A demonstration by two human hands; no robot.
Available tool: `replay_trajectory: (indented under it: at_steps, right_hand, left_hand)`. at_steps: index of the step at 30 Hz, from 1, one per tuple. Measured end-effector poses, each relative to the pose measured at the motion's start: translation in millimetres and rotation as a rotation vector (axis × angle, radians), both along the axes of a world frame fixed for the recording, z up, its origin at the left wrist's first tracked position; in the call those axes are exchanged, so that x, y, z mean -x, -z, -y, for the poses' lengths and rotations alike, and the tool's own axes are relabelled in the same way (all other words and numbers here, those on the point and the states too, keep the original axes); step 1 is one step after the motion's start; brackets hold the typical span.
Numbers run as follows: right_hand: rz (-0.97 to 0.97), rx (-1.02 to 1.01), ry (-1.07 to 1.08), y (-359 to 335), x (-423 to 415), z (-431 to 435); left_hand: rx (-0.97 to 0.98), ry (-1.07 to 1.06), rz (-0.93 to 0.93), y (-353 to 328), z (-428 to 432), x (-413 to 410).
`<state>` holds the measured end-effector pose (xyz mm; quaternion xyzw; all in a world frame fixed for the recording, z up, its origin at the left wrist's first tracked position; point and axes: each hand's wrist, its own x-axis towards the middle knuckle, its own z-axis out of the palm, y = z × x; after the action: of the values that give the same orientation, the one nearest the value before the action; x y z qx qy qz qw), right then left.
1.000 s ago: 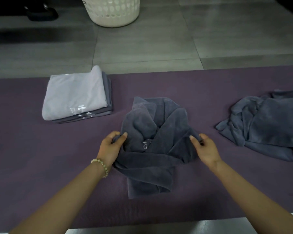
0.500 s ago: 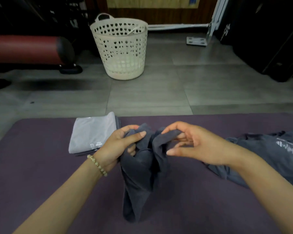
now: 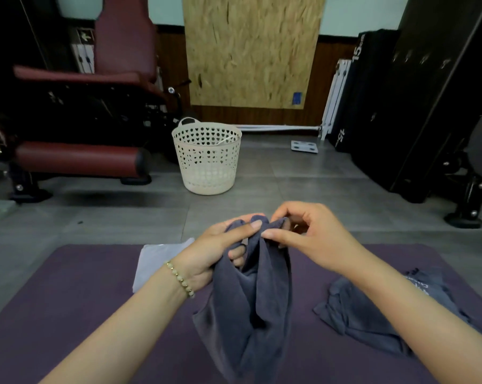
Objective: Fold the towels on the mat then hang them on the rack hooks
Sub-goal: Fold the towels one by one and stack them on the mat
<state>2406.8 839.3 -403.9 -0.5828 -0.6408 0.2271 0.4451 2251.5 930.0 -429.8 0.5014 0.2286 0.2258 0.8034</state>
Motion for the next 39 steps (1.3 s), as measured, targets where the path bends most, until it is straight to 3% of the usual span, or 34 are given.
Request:
replay_trajectory:
  at_steps: [4, 7, 12, 20, 26, 32, 36, 39]
  right_hand:
    - [0.054, 0.037, -0.04, -20.0, 12.5, 21.4]
    - [-0.01, 0.032, -0.043, -36.7, 23.9, 36.5]
    - [0.066, -0.06, 0.102, -52.3, 40.2, 46.7]
    - [-0.058, -0.023, 0.164, -57.7, 52.0, 52.7]
    - [-0.112, -0.035, 0.167, -54.0, 55.3, 49.9]
    - [-0.037, 0.162, -0.005, -51.3, 45.6, 52.6]
    - [-0.081, 0.104, 0.037, -45.3, 45.6, 55.0]
    - [-0.1, 0.058, 0.087, -38.2, 39.5, 56.5]
  left_hand:
    - [0.012, -0.128, 0.002, -20.8, 16.9, 13.2]
    - [-0.026, -0.184, 0.016, -30.7, 27.5, 23.0]
    - [-0.112, -0.165, 0.032, -48.8, 50.7, 35.5]
    - [-0.438, -0.1, -0.065, -60.1, 66.2, 58.7]
    - [-0.428, -0.228, 0.013, -57.4, 69.5, 56.6]
    - [-0.386, -0.102, -0.026, -61.8, 59.6, 57.0]
    - [-0.392, -0.034, -0.072, -59.5, 53.8, 58.4]
    - [-0.445, -0.275, -0.138, -49.6, 43.2, 58.5]
